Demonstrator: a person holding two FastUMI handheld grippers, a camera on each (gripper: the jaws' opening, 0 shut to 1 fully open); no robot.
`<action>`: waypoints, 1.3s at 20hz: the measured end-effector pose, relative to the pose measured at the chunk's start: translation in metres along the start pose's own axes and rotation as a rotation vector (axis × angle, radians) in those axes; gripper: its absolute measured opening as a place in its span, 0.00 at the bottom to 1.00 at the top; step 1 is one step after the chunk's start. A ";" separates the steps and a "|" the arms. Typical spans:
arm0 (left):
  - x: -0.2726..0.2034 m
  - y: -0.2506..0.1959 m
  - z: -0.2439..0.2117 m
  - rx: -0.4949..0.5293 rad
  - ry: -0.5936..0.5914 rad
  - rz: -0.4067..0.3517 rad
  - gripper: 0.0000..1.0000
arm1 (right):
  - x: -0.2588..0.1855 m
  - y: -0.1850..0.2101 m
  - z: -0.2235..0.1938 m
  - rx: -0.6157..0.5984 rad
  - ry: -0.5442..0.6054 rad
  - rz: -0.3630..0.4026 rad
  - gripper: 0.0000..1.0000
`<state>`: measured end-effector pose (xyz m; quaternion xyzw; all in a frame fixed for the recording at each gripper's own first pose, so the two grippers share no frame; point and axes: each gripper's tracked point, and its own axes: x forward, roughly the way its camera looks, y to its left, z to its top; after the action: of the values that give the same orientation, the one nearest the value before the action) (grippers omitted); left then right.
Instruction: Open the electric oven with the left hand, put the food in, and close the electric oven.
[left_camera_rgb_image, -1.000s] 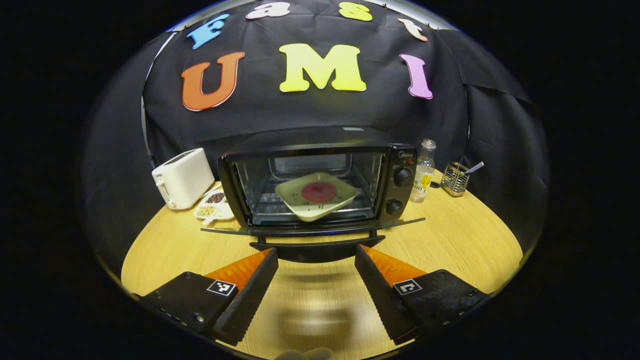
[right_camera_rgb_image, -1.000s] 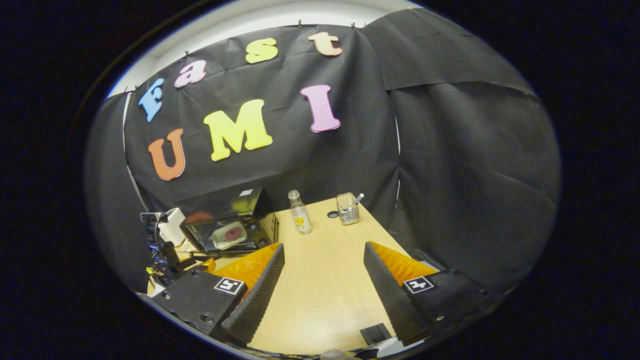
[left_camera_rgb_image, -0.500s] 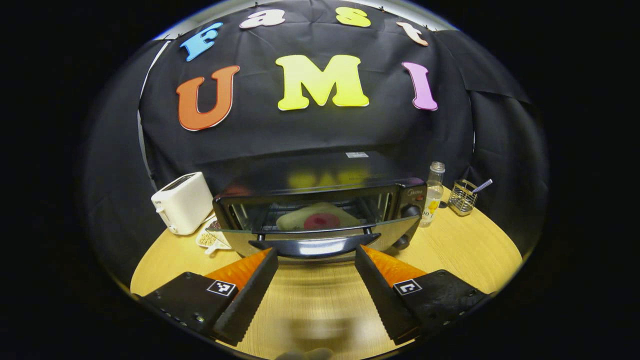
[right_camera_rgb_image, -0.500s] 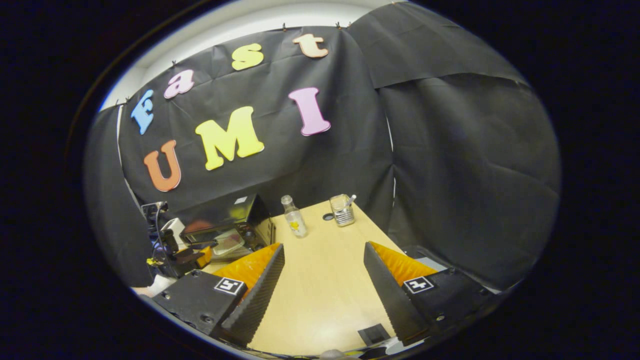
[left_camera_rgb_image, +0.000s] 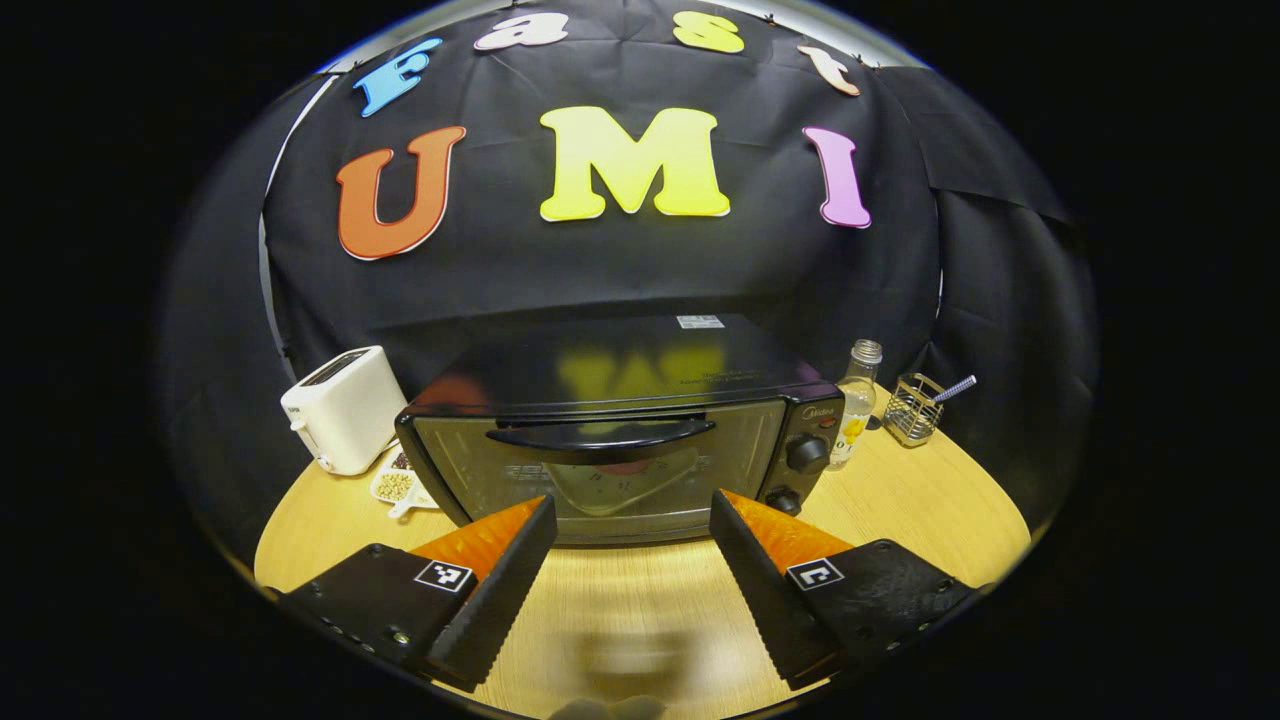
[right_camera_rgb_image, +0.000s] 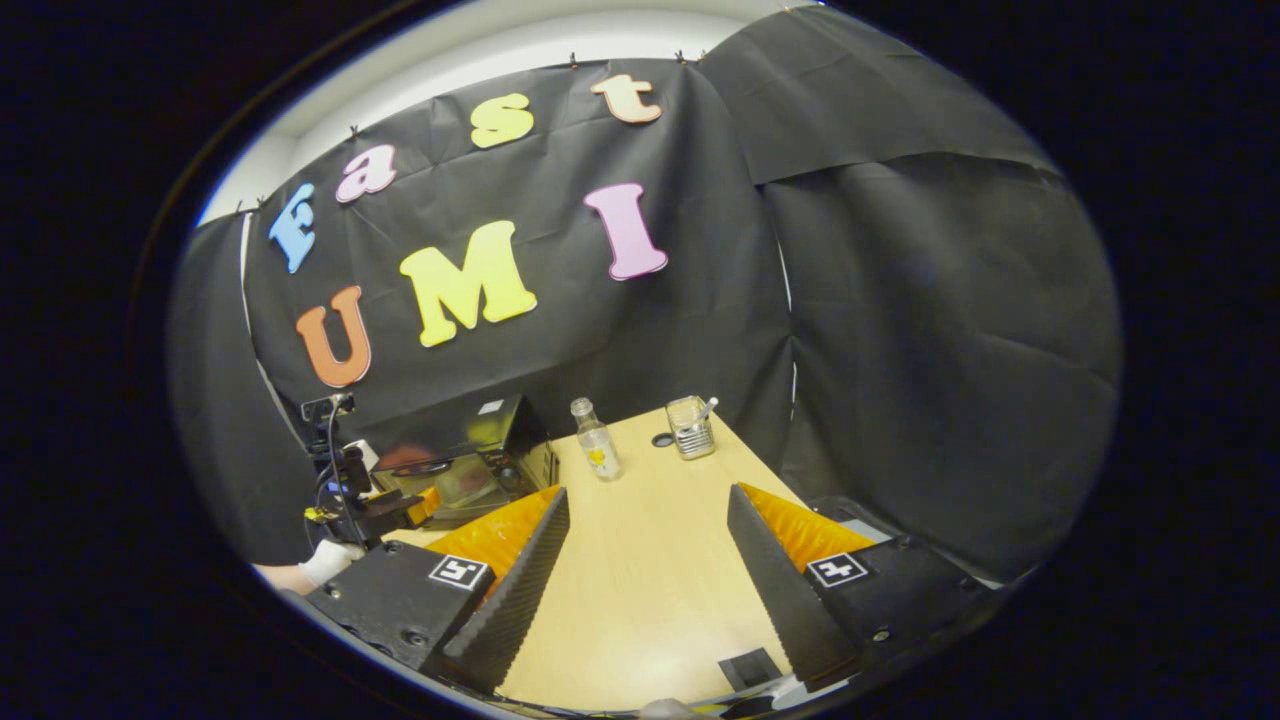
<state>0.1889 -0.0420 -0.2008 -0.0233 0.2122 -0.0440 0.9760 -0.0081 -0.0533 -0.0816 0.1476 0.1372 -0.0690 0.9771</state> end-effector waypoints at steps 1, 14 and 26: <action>-0.002 0.000 -0.001 0.001 0.001 -0.002 0.98 | -0.001 0.001 -0.001 -0.003 0.000 0.002 1.00; -0.164 -0.020 0.088 -0.007 -0.241 0.024 0.98 | -0.024 0.018 0.033 -0.164 -0.075 0.161 1.00; -0.365 -0.034 0.098 -0.050 -0.395 0.215 0.98 | -0.093 -0.017 0.065 -0.320 -0.265 0.287 1.00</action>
<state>-0.1033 -0.0386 0.0409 -0.0327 0.0191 0.0708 0.9968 -0.0836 -0.0806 0.0000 -0.0012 -0.0053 0.0741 0.9972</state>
